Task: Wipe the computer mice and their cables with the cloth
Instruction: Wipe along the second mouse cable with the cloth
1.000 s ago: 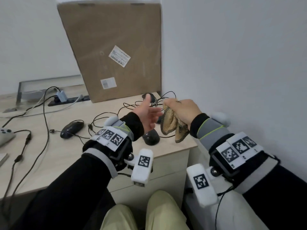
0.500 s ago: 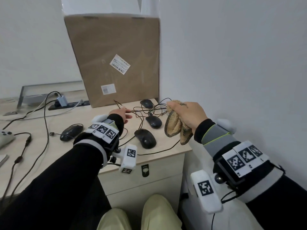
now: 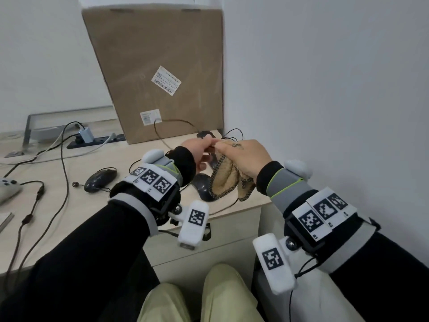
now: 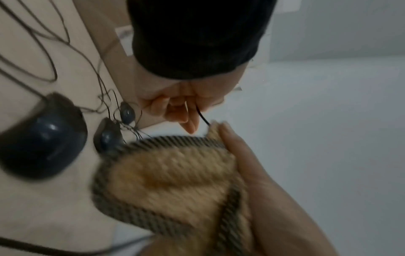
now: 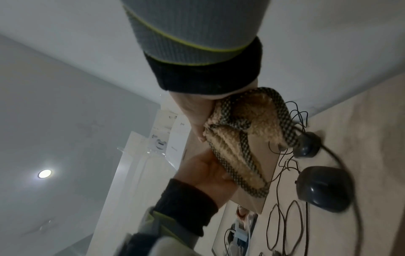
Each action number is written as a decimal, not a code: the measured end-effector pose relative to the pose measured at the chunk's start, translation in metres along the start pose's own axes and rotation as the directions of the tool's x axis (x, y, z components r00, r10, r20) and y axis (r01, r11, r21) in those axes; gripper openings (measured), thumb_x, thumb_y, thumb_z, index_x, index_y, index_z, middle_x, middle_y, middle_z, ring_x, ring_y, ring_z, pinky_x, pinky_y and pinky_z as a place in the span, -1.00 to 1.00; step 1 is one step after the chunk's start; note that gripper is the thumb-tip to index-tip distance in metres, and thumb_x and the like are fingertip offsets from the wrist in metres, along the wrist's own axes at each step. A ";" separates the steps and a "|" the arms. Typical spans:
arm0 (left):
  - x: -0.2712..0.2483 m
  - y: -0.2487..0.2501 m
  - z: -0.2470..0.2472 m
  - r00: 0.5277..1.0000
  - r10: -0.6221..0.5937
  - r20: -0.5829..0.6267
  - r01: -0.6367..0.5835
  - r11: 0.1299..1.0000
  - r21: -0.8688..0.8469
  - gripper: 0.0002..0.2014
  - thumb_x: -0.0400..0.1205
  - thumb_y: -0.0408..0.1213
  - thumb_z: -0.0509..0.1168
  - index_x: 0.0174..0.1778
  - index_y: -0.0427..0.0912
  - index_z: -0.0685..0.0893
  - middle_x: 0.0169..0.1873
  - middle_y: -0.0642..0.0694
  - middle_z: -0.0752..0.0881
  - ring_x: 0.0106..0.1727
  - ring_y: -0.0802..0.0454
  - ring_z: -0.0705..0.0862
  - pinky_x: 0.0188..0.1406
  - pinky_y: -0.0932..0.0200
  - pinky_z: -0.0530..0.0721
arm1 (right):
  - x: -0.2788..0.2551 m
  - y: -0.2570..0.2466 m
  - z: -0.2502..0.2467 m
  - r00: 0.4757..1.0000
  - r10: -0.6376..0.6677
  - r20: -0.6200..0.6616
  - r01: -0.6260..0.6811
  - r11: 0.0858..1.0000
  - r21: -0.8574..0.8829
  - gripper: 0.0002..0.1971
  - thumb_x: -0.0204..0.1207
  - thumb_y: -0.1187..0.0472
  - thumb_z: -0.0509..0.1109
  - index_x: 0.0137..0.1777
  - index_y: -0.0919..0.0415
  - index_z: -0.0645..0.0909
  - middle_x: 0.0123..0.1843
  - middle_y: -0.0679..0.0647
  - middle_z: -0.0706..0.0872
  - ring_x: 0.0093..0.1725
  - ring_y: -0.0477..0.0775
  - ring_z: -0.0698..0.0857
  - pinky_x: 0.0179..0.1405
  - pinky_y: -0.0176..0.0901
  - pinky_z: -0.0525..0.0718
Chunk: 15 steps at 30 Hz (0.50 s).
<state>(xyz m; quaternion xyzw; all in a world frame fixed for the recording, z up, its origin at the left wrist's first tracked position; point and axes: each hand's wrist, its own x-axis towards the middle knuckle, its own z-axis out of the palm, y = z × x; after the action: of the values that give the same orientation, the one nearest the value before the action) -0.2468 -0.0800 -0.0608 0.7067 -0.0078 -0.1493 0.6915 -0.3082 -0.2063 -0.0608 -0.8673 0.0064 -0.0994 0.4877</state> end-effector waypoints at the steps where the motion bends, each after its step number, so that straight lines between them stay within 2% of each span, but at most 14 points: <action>1: 0.003 0.001 -0.008 0.999 0.005 -0.039 -0.003 0.998 0.056 -0.64 0.77 -0.13 0.00 -0.22 -0.06 0.63 -0.39 0.03 0.57 -0.50 0.16 0.35 -0.69 0.37 0.16 | -0.001 0.000 -0.004 1.000 0.024 0.009 -0.024 0.999 0.026 -0.54 0.44 -0.21 0.35 -0.25 0.23 0.71 -0.23 0.22 0.81 -0.26 0.23 0.75 -0.15 0.15 0.69; 3: 0.009 0.002 -0.030 0.989 -0.007 -0.145 0.020 0.996 0.084 -0.61 0.78 -0.10 -0.06 -0.20 -0.05 0.63 -0.33 0.05 0.60 -0.46 0.15 0.33 -0.60 0.34 0.14 | -0.005 0.001 -0.016 0.998 0.059 0.037 -0.063 0.990 0.125 -0.51 0.42 -0.22 0.34 -0.22 0.26 0.73 -0.32 0.29 0.80 -0.44 0.33 0.74 -0.43 0.13 0.74; 4: 0.013 0.001 -0.042 0.980 -0.017 -0.197 0.034 0.996 0.083 -0.59 0.78 -0.08 -0.09 -0.16 -0.05 0.62 -0.34 0.05 0.59 -0.46 0.15 0.32 -0.59 0.32 0.14 | -0.009 0.000 -0.024 0.997 0.066 0.049 -0.073 0.982 0.175 -0.54 0.43 -0.18 0.34 -0.27 0.24 0.75 -0.36 0.34 0.79 -0.53 0.35 0.69 -0.52 0.15 0.73; 7: 0.023 -0.006 -0.072 0.941 -0.048 -0.334 0.078 0.994 0.079 -0.59 0.78 -0.05 -0.15 0.06 -0.08 0.61 -0.36 0.03 0.57 -0.48 0.13 0.31 -0.58 0.29 0.15 | -0.014 0.001 -0.040 0.997 0.076 0.004 -0.075 0.973 0.216 -0.54 0.45 -0.14 0.36 -0.35 0.29 0.74 -0.41 0.34 0.78 -0.55 0.47 0.65 -0.57 0.32 0.69; 10: 0.027 -0.014 -0.082 0.907 -0.103 -0.407 0.110 0.994 -0.006 -0.54 0.76 0.01 -0.14 0.21 -0.09 0.63 -0.39 -0.01 0.58 -0.52 0.11 0.31 -0.60 0.31 0.16 | -0.004 0.012 -0.038 0.990 0.083 -0.111 -0.064 0.985 0.161 -0.50 0.44 -0.19 0.36 -0.23 0.33 0.71 -0.39 0.26 0.80 -0.51 0.41 0.70 -0.57 0.18 0.72; 12: 0.022 -0.017 -0.074 0.919 -0.158 -0.361 0.122 0.985 -0.120 -0.49 0.72 0.16 -0.09 0.10 -0.14 0.61 -0.38 -0.03 0.60 -0.53 0.11 0.34 -0.63 0.34 0.18 | 0.004 0.017 -0.032 0.981 0.097 -0.171 -0.075 0.988 0.133 -0.50 0.43 -0.20 0.36 -0.24 0.31 0.72 -0.37 0.23 0.80 -0.49 0.30 0.72 -0.51 0.04 0.73; 13: 0.017 -0.017 -0.066 0.941 -0.176 -0.290 0.135 0.978 -0.157 -0.46 0.67 0.25 -0.08 0.01 -0.15 0.56 -0.36 -0.04 0.62 -0.53 0.11 0.36 -0.64 0.36 0.19 | 0.006 0.017 -0.029 0.982 0.099 -0.162 -0.079 0.989 0.123 -0.49 0.43 -0.21 0.34 -0.25 0.32 0.72 -0.37 0.23 0.80 -0.54 0.22 0.71 -0.51 -0.01 0.72; 15: 0.007 -0.014 -0.043 0.976 -0.179 -0.122 0.163 0.978 -0.128 -0.40 0.60 0.37 -0.06 -0.06 -0.15 0.51 -0.33 -0.06 0.63 -0.51 0.10 0.39 -0.67 0.39 0.21 | 0.011 0.017 -0.020 0.991 0.073 -0.112 -0.065 0.995 0.072 -0.47 0.43 -0.23 0.31 -0.28 0.30 0.71 -0.39 0.21 0.80 -0.56 0.11 0.69 -0.46 -0.02 0.71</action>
<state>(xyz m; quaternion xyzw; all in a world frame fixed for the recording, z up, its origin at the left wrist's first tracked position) -0.2335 -0.0388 -0.0759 0.6713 0.1080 -0.1610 0.7153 -0.2998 -0.2334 -0.0629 -0.8422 0.0609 -0.1319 0.5192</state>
